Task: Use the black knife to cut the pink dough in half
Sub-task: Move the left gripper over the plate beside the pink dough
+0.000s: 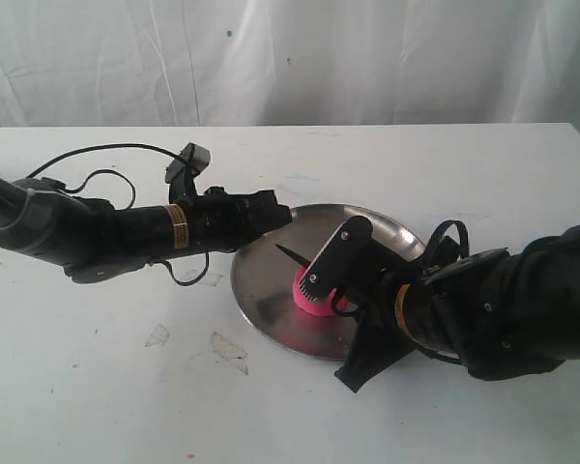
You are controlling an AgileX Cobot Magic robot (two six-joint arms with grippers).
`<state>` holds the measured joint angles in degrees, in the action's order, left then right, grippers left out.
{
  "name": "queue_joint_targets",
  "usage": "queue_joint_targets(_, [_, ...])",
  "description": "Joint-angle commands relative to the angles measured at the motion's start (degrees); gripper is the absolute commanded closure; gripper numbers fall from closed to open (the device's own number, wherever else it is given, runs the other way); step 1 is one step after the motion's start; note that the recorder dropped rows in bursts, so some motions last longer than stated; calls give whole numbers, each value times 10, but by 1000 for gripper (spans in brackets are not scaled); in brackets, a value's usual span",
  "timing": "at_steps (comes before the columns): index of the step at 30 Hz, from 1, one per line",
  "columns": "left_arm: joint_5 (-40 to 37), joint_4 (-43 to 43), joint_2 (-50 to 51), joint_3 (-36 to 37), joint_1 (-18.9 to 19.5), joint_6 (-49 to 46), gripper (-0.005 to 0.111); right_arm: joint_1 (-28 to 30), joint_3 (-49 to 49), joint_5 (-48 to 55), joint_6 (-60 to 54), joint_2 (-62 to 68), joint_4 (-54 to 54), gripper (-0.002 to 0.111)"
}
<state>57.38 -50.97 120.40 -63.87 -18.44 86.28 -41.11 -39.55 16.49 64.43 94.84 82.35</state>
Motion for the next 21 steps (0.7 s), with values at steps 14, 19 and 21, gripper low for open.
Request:
queue_joint_targets(14, [-17,-50,0,-2,-11,13,107,0,-4,-4,1,0,3,108])
queue_joint_targets(19, [-34,-58,0,-2,-18,13,107,0,-4,-3,1,0,3,108])
queue_joint_targets(21, [-42,-62,0,-2,-18,13,107,0,-4,-3,1,0,3,108])
